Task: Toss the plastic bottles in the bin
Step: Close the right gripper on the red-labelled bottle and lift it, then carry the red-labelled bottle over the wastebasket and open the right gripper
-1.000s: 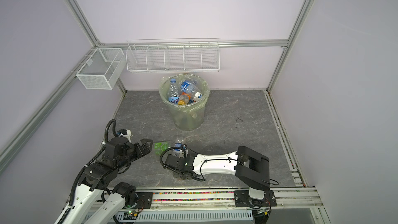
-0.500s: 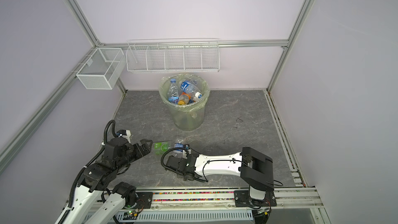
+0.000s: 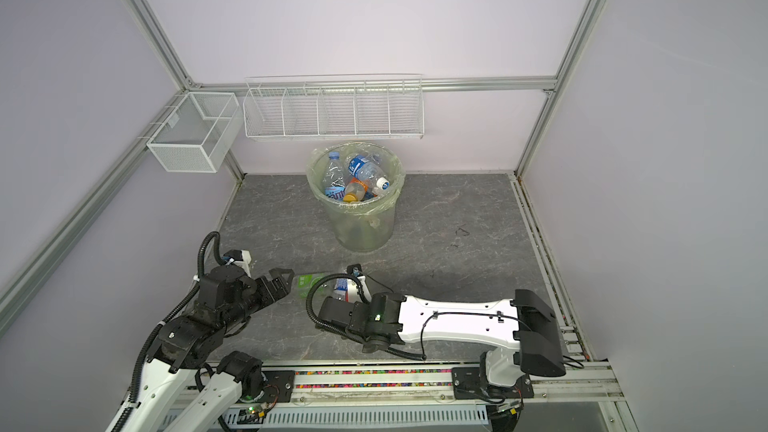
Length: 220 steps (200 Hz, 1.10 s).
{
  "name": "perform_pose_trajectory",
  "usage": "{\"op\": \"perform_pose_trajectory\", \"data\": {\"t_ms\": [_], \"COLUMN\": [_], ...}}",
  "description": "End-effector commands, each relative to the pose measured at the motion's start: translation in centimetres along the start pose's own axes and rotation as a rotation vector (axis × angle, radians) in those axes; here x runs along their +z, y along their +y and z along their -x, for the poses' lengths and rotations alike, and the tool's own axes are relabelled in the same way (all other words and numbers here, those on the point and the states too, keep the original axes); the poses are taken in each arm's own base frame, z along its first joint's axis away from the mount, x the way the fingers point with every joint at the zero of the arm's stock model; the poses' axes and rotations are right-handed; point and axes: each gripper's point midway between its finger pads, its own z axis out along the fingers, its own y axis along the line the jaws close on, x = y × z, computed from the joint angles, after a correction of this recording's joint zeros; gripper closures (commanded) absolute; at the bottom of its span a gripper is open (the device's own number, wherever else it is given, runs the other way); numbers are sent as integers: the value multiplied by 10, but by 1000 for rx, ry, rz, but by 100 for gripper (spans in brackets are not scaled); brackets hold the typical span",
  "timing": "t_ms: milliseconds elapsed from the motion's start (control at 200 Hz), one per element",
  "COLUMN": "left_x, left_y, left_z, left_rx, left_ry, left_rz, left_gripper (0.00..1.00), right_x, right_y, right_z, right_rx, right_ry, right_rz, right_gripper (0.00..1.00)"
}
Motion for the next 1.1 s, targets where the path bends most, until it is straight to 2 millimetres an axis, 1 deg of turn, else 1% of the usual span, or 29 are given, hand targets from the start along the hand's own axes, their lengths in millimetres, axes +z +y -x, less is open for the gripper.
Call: {"op": "perform_pose_trajectory", "data": {"t_ms": [0,105,210,410,580,745,885,1010,1030,1040,1095], "left_x": [-11,-12,-12,-12,-13,-14,-17,-19,-20,-20,-21], "left_y": [-5,-5,-5,-7,-8,-9,-10,-13,-14,-14,-15], "left_z": [10,10,10,10,9,9,10,11,11,11,12], "left_rx": [-17,-19,-24,-32,-37,-40,-42,-45,-46,-47,-51], "left_ry": [-33,-36,-36,-34,-33,-33,-38,-37,-38,-38,-40], "left_rz": [-13,-14,-18,-29,-34,-44,-53,-64,-66,-66,-73], "left_gripper": [0,0,0,0,0,1,0,0,0,0,0], "right_x": [-36,-65,-89,-115,-133,-139,-133,-118,-111,-112,-99], "right_y": [-10,-15,-24,-42,-44,-40,-35,-29,-27,-27,-20], "right_z": [38,72,104,157,196,233,261,287,290,292,300], "right_rx": [-91,-117,-116,-80,-88,-86,-84,-84,-84,-81,-92], "right_ry": [-135,-235,-314,-404,-460,-480,-483,-478,-468,-469,-453], "right_rz": [-7,14,42,106,135,169,197,204,201,202,208], "right_gripper": [93,93,93,92,91,89,88,86,86,86,85]}}
